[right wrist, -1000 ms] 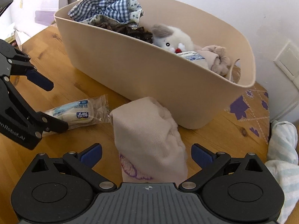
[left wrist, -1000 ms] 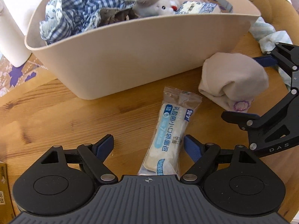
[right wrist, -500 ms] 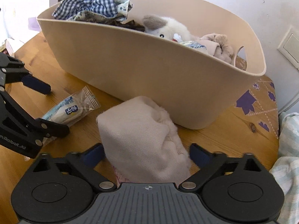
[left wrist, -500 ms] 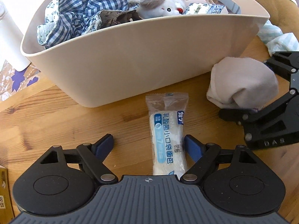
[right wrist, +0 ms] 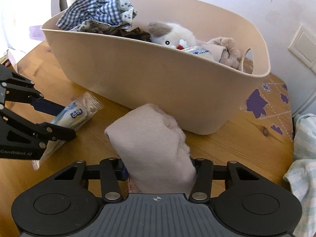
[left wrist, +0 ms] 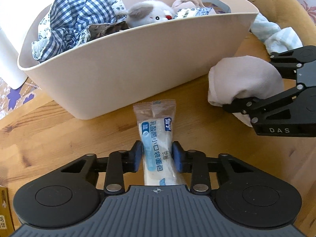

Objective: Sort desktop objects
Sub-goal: 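Grasp the wrapped bread packet with the left tool while the right tool grasps the beige socks, then lift the bread packet and socks and carry both over the basket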

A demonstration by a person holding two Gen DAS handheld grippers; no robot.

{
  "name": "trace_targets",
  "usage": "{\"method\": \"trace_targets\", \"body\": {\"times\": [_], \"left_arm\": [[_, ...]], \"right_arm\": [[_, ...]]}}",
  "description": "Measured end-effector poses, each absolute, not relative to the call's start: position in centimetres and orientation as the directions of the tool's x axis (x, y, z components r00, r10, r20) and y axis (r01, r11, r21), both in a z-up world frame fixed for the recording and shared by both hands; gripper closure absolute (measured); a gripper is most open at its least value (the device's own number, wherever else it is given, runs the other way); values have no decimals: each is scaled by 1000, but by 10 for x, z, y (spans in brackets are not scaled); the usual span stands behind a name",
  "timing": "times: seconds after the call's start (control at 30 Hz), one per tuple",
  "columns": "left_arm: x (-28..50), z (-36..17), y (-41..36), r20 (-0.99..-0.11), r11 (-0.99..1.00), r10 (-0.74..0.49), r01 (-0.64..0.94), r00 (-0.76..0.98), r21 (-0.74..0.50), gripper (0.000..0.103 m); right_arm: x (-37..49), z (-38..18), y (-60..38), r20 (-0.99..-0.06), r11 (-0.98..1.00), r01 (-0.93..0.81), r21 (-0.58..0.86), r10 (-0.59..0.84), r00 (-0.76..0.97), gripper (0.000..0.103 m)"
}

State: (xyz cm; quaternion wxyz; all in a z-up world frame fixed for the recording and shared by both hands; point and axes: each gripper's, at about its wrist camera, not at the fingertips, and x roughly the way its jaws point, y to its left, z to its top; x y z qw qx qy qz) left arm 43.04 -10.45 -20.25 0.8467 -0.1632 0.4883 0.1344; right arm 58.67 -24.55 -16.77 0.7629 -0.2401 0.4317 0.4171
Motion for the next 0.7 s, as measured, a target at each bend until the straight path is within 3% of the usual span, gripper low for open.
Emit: {"method": "trace_targets", "body": {"times": [0.7], "left_arm": [[390, -163, -127, -841, 916, 127, -387, 526, -104, 76]], "right_arm": [[544, -128, -304, -807, 583, -812, -11, 475, 351, 60]]}}
